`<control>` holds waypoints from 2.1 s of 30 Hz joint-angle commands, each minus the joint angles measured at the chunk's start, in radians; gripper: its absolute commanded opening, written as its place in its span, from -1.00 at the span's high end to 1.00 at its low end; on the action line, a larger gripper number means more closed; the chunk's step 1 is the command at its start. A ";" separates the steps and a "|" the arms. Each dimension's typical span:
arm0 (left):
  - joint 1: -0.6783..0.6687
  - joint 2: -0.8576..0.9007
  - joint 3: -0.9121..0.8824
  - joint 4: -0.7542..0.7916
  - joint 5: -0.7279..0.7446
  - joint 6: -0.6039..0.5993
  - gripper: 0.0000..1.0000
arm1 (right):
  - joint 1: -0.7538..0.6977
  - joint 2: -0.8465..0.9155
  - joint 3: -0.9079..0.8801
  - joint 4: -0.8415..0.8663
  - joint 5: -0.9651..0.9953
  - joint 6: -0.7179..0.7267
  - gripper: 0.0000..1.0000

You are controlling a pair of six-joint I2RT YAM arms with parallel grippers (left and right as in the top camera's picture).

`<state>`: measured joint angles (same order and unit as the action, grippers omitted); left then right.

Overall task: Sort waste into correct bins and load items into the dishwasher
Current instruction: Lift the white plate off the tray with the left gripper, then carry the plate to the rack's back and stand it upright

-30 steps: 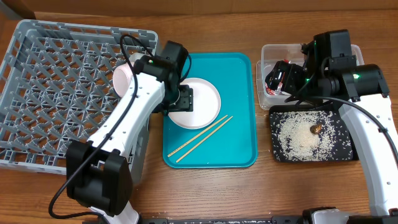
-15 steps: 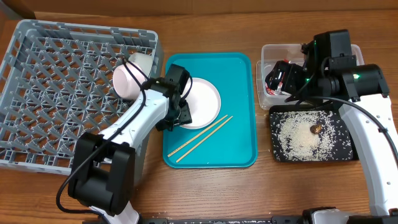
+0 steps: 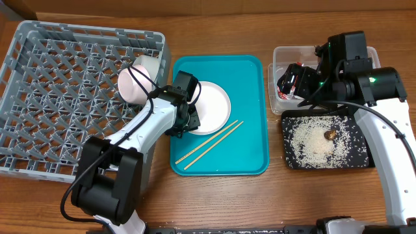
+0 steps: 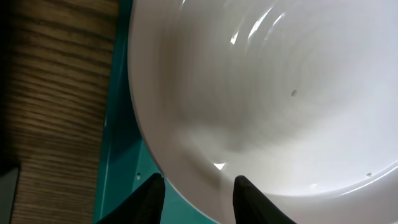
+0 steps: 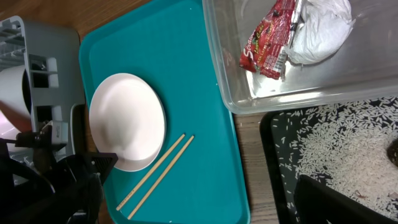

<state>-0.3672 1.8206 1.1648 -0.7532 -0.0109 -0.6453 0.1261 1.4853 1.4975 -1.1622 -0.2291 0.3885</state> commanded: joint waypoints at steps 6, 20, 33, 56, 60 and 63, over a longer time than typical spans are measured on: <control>-0.007 0.086 -0.013 0.016 0.051 -0.026 0.23 | 0.002 -0.003 0.000 0.005 0.005 -0.002 -1.00; -0.003 0.053 0.230 -0.135 -0.034 0.077 0.92 | 0.002 -0.003 0.000 0.005 0.005 -0.002 -1.00; 0.039 0.010 0.858 -0.331 -0.574 0.723 0.92 | 0.002 -0.003 0.000 0.005 0.005 -0.002 -1.00; 0.452 0.045 0.819 -0.085 -0.457 1.091 0.92 | 0.002 -0.003 0.000 0.005 0.005 -0.002 -1.00; 0.452 0.074 0.747 -0.001 -0.537 1.117 0.92 | 0.002 -0.003 0.000 0.005 0.005 -0.002 -0.99; 0.452 0.092 0.705 0.074 -0.590 1.143 0.92 | 0.002 -0.003 0.000 0.005 0.005 -0.002 -1.00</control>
<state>0.0914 1.8717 1.9137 -0.7284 -0.5304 0.4503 0.1261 1.4853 1.4975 -1.1625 -0.2287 0.3882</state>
